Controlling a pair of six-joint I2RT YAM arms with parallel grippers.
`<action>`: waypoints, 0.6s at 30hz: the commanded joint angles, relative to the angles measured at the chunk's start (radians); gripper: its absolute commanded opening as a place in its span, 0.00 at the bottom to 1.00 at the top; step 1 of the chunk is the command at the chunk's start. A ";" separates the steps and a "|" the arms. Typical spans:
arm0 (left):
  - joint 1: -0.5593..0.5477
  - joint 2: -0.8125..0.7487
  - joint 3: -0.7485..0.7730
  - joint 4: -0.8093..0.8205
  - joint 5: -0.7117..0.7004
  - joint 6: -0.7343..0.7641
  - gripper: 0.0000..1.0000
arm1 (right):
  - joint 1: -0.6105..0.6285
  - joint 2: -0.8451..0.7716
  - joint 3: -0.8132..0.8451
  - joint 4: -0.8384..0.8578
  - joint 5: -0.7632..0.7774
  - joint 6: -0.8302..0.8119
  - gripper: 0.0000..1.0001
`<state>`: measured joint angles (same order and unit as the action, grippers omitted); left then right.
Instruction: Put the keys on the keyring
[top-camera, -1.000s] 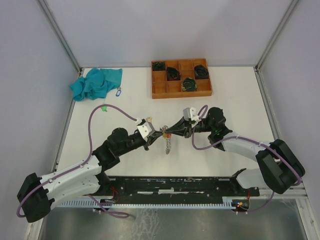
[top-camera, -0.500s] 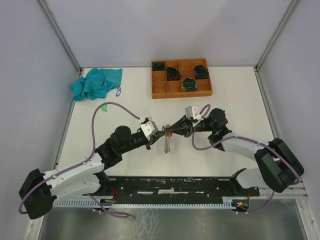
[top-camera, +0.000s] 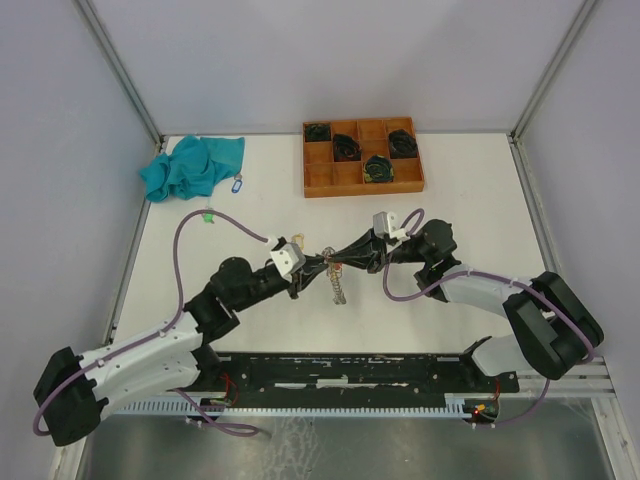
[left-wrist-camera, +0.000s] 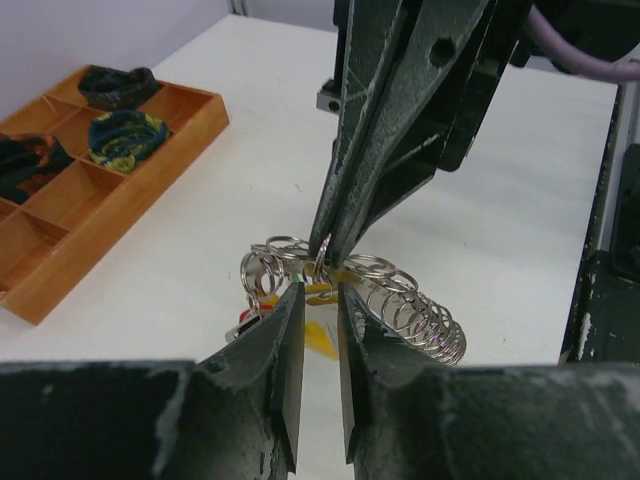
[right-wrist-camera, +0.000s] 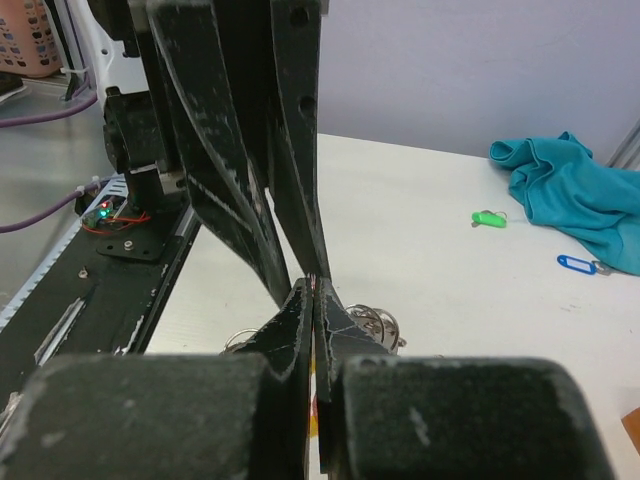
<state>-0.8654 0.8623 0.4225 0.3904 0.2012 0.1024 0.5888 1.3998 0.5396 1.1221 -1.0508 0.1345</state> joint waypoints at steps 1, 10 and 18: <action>0.002 -0.096 -0.010 0.005 -0.061 -0.021 0.27 | -0.005 -0.025 0.003 0.045 -0.011 -0.006 0.01; 0.004 -0.066 -0.008 0.030 -0.002 -0.021 0.33 | -0.006 -0.030 0.006 0.041 -0.021 0.000 0.01; 0.045 -0.007 -0.014 0.104 0.070 -0.047 0.33 | -0.006 -0.036 0.005 0.044 -0.024 0.003 0.01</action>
<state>-0.8448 0.8394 0.4129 0.4000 0.2153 0.0982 0.5869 1.3998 0.5392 1.1107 -1.0542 0.1272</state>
